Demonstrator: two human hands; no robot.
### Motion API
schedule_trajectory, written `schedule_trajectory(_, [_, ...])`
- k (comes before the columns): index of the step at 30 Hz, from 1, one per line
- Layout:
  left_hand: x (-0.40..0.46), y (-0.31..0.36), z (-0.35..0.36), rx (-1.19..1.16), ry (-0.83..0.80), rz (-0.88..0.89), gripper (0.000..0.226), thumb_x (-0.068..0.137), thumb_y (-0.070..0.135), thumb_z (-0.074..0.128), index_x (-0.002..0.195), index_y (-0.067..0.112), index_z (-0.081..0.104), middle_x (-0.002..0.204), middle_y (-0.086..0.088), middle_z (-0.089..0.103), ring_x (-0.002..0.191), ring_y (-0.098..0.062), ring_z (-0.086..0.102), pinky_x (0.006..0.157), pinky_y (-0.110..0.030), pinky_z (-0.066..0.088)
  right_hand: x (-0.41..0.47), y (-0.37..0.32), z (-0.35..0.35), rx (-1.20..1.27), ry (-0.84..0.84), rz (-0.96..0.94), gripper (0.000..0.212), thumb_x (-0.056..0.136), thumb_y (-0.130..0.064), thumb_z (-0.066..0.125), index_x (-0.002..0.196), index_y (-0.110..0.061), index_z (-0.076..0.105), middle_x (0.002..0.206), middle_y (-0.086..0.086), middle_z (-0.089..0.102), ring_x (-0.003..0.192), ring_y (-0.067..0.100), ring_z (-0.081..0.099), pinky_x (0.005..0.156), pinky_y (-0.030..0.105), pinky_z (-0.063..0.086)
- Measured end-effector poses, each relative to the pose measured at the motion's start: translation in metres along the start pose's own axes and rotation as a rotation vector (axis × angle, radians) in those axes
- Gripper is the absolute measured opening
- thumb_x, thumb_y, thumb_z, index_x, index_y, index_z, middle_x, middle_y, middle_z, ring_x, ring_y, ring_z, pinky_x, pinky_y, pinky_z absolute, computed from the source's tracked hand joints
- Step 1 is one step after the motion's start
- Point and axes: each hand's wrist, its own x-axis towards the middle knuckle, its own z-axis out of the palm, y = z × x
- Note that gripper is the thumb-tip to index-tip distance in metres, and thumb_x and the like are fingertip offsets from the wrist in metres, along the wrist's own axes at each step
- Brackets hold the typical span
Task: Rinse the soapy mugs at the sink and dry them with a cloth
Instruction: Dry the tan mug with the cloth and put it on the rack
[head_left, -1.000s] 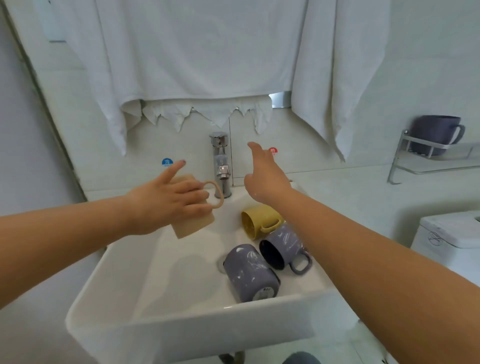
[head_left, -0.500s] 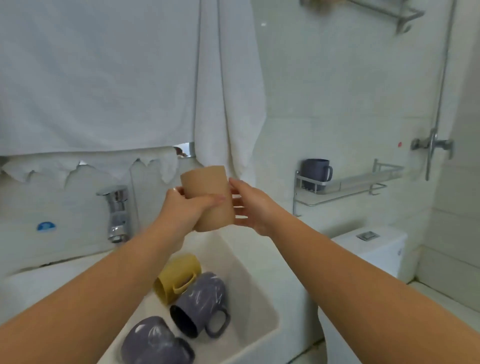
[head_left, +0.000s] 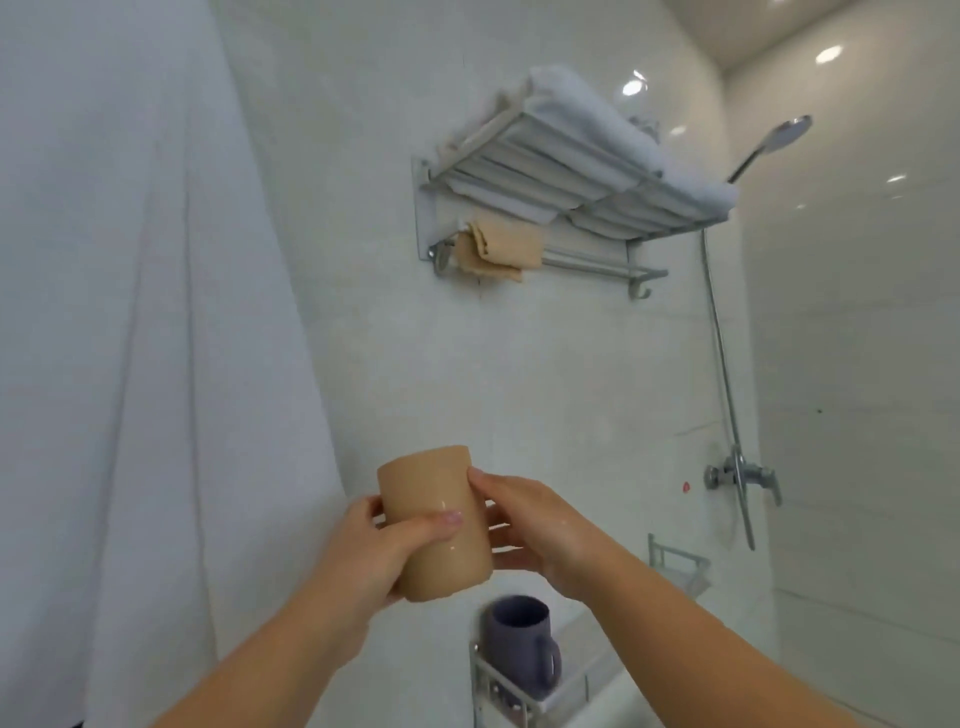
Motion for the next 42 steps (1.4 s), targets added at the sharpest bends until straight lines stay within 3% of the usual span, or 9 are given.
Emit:
schedule_trajectory(7, [0.082,0.124,0.026,0.004,-0.001,0.016,0.095,0.044,0.028,0.092,0.128,0.016,0.05,0.114,-0.004,0.068,0.098,-0.022,0.067,0.073,-0.036,0.056,0.083,-0.122,-0.051,-0.163,0.052,-0.054,0.043,0.094,-0.052,0.048,0.114,-0.016,0.06,0.11,0.008,0.068,0.096,0.022,0.068,0.091,0.036,0.054])
schedule_trajectory(11, [0.111,0.166,0.036,-0.001,0.083,0.039,0.072,0.066,0.023,0.087,0.127,0.014,0.05,0.115,-0.005,0.064,0.1,-0.023,0.064,0.071,-0.036,0.054,0.129,-0.17,-0.073,-0.416,0.296,-0.236,0.046,0.094,-0.032,0.054,0.135,-0.017,0.038,0.12,0.002,0.05,0.093,0.017,0.057,0.08,0.03,0.049])
schedule_trajectory(15, [0.126,0.184,0.047,-0.014,0.141,0.052,0.057,0.073,0.02,0.081,0.121,0.014,0.052,0.114,-0.006,0.064,0.101,-0.024,0.063,0.074,-0.037,0.054,0.165,-0.186,-0.093,-0.824,0.598,-0.479,0.069,0.089,-0.016,0.054,0.147,-0.016,0.018,0.143,0.008,0.03,0.127,0.027,0.035,0.095,0.037,0.041])
schedule_trajectory(20, [0.133,0.189,0.061,-0.035,0.2,0.044,0.062,0.073,0.021,0.082,0.125,0.014,0.049,0.115,-0.006,0.063,0.099,-0.023,0.063,0.063,-0.033,0.051,0.212,-0.191,-0.118,-1.249,0.495,-0.585,0.074,0.09,-0.027,0.052,0.151,-0.025,0.011,0.155,0.008,0.017,0.143,0.028,0.011,0.116,0.041,0.016])
schedule_trajectory(28, [0.137,0.189,0.061,-0.03,0.254,0.043,0.059,0.074,0.022,0.082,0.124,0.014,0.052,0.111,-0.004,0.065,0.095,-0.021,0.064,0.062,-0.031,0.052,0.208,-0.197,-0.118,-1.175,0.586,-0.734,0.037,0.098,-0.029,0.036,0.129,-0.019,0.053,0.124,0.007,0.055,0.112,0.027,0.048,0.093,0.037,0.037])
schedule_trajectory(31, [0.135,0.181,0.061,-0.076,0.244,0.024,0.06,0.074,0.024,0.081,0.125,0.015,0.051,0.112,-0.004,0.064,0.097,-0.021,0.063,0.063,-0.032,0.051,0.178,-0.197,-0.11,-0.953,0.548,-0.717,0.035,0.098,-0.025,0.034,0.097,-0.009,0.065,0.096,0.011,0.062,0.087,0.028,0.059,0.073,0.036,0.049])
schedule_trajectory(34, [0.126,0.175,0.067,-0.108,0.213,-0.006,0.058,0.075,0.025,0.08,0.124,0.016,0.052,0.112,-0.004,0.064,0.099,-0.02,0.063,0.063,-0.032,0.052,0.137,-0.188,-0.093,-0.548,0.376,-0.539,0.038,0.096,-0.018,0.033,0.062,-0.01,0.048,0.057,0.003,0.05,0.051,0.016,0.049,0.047,0.025,0.038])
schedule_trajectory(38, [0.111,0.16,0.072,-0.141,0.187,-0.034,0.056,0.074,0.026,0.079,0.125,0.019,0.056,0.111,-0.004,0.066,0.099,-0.02,0.063,0.061,-0.033,0.054,0.101,-0.161,-0.065,-0.225,0.154,-0.477,0.018,0.092,-0.03,0.038,0.083,-0.018,0.049,0.069,-0.009,0.044,0.059,0.007,0.041,0.047,0.016,0.033])
schedule_trajectory(42, [0.1,0.151,0.066,-0.119,0.176,0.027,0.07,0.06,0.048,0.083,0.121,0.024,0.059,0.109,-0.001,0.072,0.097,-0.018,0.069,0.077,-0.043,0.06,0.087,-0.144,-0.041,-0.05,0.022,-0.554,0.045,0.081,-0.067,0.031,0.101,-0.029,0.043,0.075,-0.023,0.051,0.063,-0.005,0.051,0.05,0.008,0.037])
